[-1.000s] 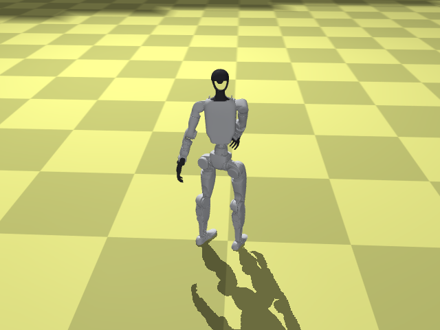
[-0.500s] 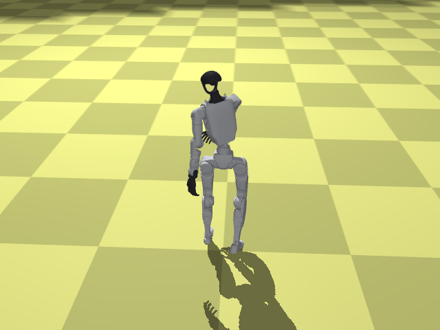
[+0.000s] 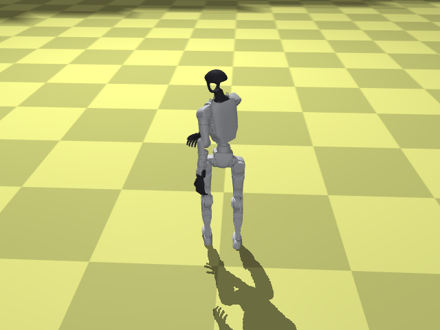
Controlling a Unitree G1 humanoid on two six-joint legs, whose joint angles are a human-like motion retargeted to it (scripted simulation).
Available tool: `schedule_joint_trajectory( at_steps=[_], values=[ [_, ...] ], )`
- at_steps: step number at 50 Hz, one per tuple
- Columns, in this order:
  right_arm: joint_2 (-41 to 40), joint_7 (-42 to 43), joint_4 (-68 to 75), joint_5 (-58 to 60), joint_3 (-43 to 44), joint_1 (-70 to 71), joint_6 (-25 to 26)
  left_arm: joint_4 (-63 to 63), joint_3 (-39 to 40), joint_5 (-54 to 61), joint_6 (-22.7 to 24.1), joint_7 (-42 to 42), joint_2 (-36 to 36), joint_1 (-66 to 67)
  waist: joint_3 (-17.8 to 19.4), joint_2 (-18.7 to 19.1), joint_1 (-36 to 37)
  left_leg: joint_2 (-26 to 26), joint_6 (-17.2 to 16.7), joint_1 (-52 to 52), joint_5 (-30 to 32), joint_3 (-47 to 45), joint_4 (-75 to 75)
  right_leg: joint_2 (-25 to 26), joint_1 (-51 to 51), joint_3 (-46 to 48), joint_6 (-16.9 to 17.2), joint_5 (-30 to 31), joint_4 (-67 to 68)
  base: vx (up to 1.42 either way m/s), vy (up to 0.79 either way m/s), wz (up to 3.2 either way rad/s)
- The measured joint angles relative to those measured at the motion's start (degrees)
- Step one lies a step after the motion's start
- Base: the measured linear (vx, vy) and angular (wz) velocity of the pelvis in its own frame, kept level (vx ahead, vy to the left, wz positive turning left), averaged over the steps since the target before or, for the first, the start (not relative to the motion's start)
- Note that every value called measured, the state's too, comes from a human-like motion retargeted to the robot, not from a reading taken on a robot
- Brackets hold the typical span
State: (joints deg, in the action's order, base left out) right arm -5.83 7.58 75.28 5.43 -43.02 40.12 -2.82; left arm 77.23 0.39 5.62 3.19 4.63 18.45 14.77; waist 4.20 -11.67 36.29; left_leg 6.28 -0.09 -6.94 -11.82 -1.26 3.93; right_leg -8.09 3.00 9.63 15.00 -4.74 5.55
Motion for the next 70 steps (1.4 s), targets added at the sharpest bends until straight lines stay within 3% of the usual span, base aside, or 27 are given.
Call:
schedule_joint_trajectory(
  at_steps=[3, 5, 7, 10, 12, 15, 17, 20, 22, 28, 30, 32, 35, 40, 43, 45, 47, 50, 53, 55, 58, 62, 65, 70],
  values=[
    [0.2, 0.4, -1.0, -1.3, -0.6, -0.1, -1.0, 0.2, 0.9, 0.9, 0.5, -0.4, 0.3, -0.6, -0.3, 0.6, 0.9, -0.2, -1.9, -0.4, 7.7, 4.1, -4.9, 1.1, -2.0, 2.0, -0.2, -2.2, 1.0, 0.32, 0.03, 0.48],
    [0.2, 1.4, -1.1, -2.6, -1.0, 0.2, -1.1, 0.0, 1.1, 2.5, 0.4, -0.9, 0.5, -1.1, 0.0, 0.7, 0.7, -0.2, -1.9, 0.0, 9.7, 7.3, -4.7, 1.6, -3.3, 3.4, -1.3, -3.5, 1.8, 0.31, 0.02, 0.63],
    [0.0, 2.4, -0.9, -3.8, -0.9, 0.7, -1.1, -0.1, 1.3, 3.8, 0.2, -1.2, 0.8, -1.6, 0.8, 1.2, 0.1, -0.7, -2.0, 1.5, 8.1, 8.9, -4.0, 2.0, -4.2, 5.0, -3.8, -3.9, 4.1, 0.3, -0.01, 0.68],
    [-0.6, 3.2, -0.3, -5.3, -0.5, 1.6, -1.3, 0.1, 1.5, 5.1, -0.1, -1.6, 1.5, -2.4, 1.6, 3.0, -1.2, -2.9, -3.2, 4.9, 7.2, 10.8, -4.8, 3.4, -2.2, 5.6, -10.1, -4.9, 13.7, 0.29, -0.03, 0.55],
    [-0.9, 3.5, -0.1, -5.9, -0.6, 1.4, -1.5, 0.5, 2.0, 5.7, -0.1, -1.8, 1.8, -2.4, 1.2, 3.9, -1.9, -4.5, -4.2, 6.7, 7.3, 11.8, -5.9, 4.0, 1.7, 4.9, -11.6, -7.1, 21.2, 0.29, -0.05, 0.37],
    [-1.3, 3.8, 0.0, -6.2, -1.1, 0.7, -1.9, 1.3, 3.2, 7.1, -0.1, -2.0, 2.3, -2.0, 0.3, 4.4, -2.9, -5.9, -6.2, 8.4, 6.8, 12.5, -6.9, 3.1, 5.1, 7.7, -10.7, -9.7, 23.9, 0.3, -0.07, 0.25],
    [-1.6, 3.9, -0.2, -6.1, -1.5, 0.6, -2.0, 2.0, 3.9, 7.7, -0.1, -2.0, 2.7, -1.9, 0.0, 3.8, -3.8, -5.5, -7.3, 9.0, 6.2, 12.6, -7.0, 1.8, 5.0, 11.1, -8.8, -9.1, 17.9, 0.31, -0.08, 0.24],
    [-1.3, 4.2, -1.8, -6.1, -1.7, 0.2, -2.0, 1.6, 4.6, 7.3, -0.2, -2.3, 3.4, -1.3, 0.1, 2.3, -5.3, -3.6, -7.5, 10.0, 4.9, 12.6, -6.7, 0.7, 3.8, 13.6, -5.6, -1.9, 6.3, 0.3, -0.1, 0.21],
    [-0.2, 4.5, -4.8, -6.8, -1.1, -0.7, -2.1, -0.6, 4.9, 5.8, -0.6, -2.9, 3.6, -0.7, 0.0, 2.1, -5.8, -3.1, -6.5, 10.7, 3.8, 12.3, -6.1, 0.8, 3.2, 12.0, -5.3, 1.0, 3.9, 0.28, -0.11, -0.1],
    [6.3, 2.9, -19.2, -8.8, 4.5, -8.1, -0.6, -13.9, 4.6, 0.6, -2.6, -4.5, 2.8, -0.7, 1.6, 2.8, -5.8, -1.0, -0.3, 9.1, 2.2, 4.1, 5.1, -0.1, 1.3, 6.0, -4.0, -1.0, 6.5, 0.26, -0.1, -0.68],
    [8.3, 2.5, -23.3, -9.2, 6.6, -11.8, 0.2, -18.0, 3.1, -0.7, -2.8, -5.3, 3.1, -1.8, 2.1, 2.4, -6.3, 0.3, 1.1, 5.9, 1.4, 1.3, 12.2, -1.1, 0.4, 4.0, -3.0, -1.1, 6.1, 0.25, -0.06, -0.91],
    [10.2, 2.7, -26.3, -9.1, 8.1, -15.6, 0.1, -21.1, 0.9, -2.1, -2.3, -6.4, 4.0, -3.5, 1.9, 2.0, -7.1, 0.9, 0.4, 4.1, -0.4, 0.8, 13.6, -1.4, -0.4, 1.9, -1.7, -1.0, 5.2, 0.26, -0.03, -1.06],
    [13.7, 2.7, -31.2, -7.9, 11.0, -21.5, -0.2, -24.0, -3.4, -4.8, -1.4, -8.1, 6.4, -8.3, 1.6, 2.1, -7.6, -0.5, -1.5, 3.7, -1.4, 1.1, 6.1, 0.0, -1.0, -1.5, 0.0, -0.7, 3.9, 0.25, -0.01, -1.27],
    [19.8, 3.0, -36.7, -7.8, 15.1, -30.2, -1.4, -27.2, -12.5, -7.4, 0.2, -10.4, 9.1, -16.0, 1.9, 4.0, -12.7, -3.3, -3.0, 4.9, 5.0, 2.2, -1.1, 2.9, -2.3, -5.8, -0.4, -1.5, 3.2, 0.2, 0.06, -1.04],
    [22.8, 4.1, -37.8, -9.7, 18.3, -34.7, -3.4, -27.8, -18.7, -9.3, 2.1, -11.5, 9.6, -19.6, 2.2, 5.3, -19.4, -4.5, -4.6, 4.0, 1.3, -0.9, 5.0, 2.9, 0.6, -4.8, -5.9, -4.1, 11.5, 0.17, 0.13, -0.5],
    [24.8, 4.9, -37.1, -11.2, 21.4, -35.7, -1.8, -27.8, -22.7, -8.8, 0.4, -12.6, 9.4, -23.4, 3.6, 8.0, -24.0, -6.0, -5.6, 7.4, 2.7, -0.9, 1.4, 4.6, 1.5, -4.5, -12.9, -4.6, 14.8, 0.16, 0.14, -0.32],
    [25.6, 5.5, -36.2, -12.0, 24.5, -38.1, -1.8, -27.0, -25.5, -10.8, -0.2, -12.4, 8.6, -25.6, 3.6, 9.7, -28.7, -7.1, -7.0, 9.1, 2.8, -1.8, 0.5, 5.5, 3.8, -3.2, -13.6, -6.7, 18.2, 0.2, 0.1, -0.33],
    [26.3, 5.1, -35.4, -12.0, 30.0, -41.9, -1.7, -24.8, -27.9, -14.6, -0.6, -11.0, 6.2, -28.8, 2.4, 10.8, -35.1, -7.2, -8.9, 10.7, 2.1, -3.8, -0.7, 4.8, 5.3, 2.6, -8.8, -7.2, 14.4, 0.28, 0.04, -0.49],
    [27.5, 3.3, -35.9, -12.3, 34.6, -45.4, -1.1, -23.3, -29.8, -16.2, -0.6, -9.6, 2.7, -31.1, 0.8, 11.2, -40.3, -5.7, -9.2, 12.6, 0.9, -6.8, -1.5, 5.1, 4.1, 5.0, -4.9, 0.5, 3.8, 0.32, 0.02, -0.8],
    [28.8, 2.1, -36.9, -13.1, 36.9, -47.4, -0.5, -23.4, -31.4, -15.8, -0.9, -9.1, 0.5, -32.3, 0.0, 11.9, -42.8, -4.9, -8.7, 14.0, -0.2, -9.4, -1.6, 6.0, 3.2, 2.0, -5.0, 4.7, -0.3, 0.32, 0.02, -1.14],
    [31.0, 1.5, -38.1, -13.8, 39.1, -49.0, 0.4, -23.5, -33.6, -14.1, -1.7, -9.2, -2.5, -34.6, -0.1, 13.7, -45.4, -4.8, -7.1, 14.9, -2.0, -13.9, 1.1, 6.7, 2.2, -2.8, -6.1, 2.6, -0.1, 0.3, 0.02, -1.38],
    [33.3, 1.8, -37.2, -12.3, 41.1, -49.6, 2.0, -20.9, -35.1, -11.5, -2.5, -9.3, -7.0, -37.9, 0.4, 14.0, -48.6, -4.6, -4.3, 10.7, -3.0, -18.2, 15.8, 5.3, 0.9, -8.2, -4.7, 1.3, 1.5, 0.27, 0.03, -1.28],
    [33.7, 2.3, -35.1, -11.3, 42.5, -49.8, 2.3, -17.5, -36.0, -9.7, -2.0, -9.9, -9.8, -40.0, -0.2, 13.8, -50.8, -5.3, -4.4, 5.2, -5.6, -19.1, 26.4, 4.4, 0.0, -11.9, -2.6, 1.3, 1.1, 0.25, 0.06, -1.12],
    [31.6, 1.6, -31.0, -13.5, 45.5, -51.9, 1.8, -12.0, -38.8, -11.0, -1.0, -10.1, -12.8, -43.5, -1.7, 13.9, -50.4, -8.7, -6.1, 2.9, -8.0, -22.9, 21.8, 5.9, -1.2, -16.7, 0.0, 2.3, -0.3, 0.26, 0.01, -1.09]
  ],
)
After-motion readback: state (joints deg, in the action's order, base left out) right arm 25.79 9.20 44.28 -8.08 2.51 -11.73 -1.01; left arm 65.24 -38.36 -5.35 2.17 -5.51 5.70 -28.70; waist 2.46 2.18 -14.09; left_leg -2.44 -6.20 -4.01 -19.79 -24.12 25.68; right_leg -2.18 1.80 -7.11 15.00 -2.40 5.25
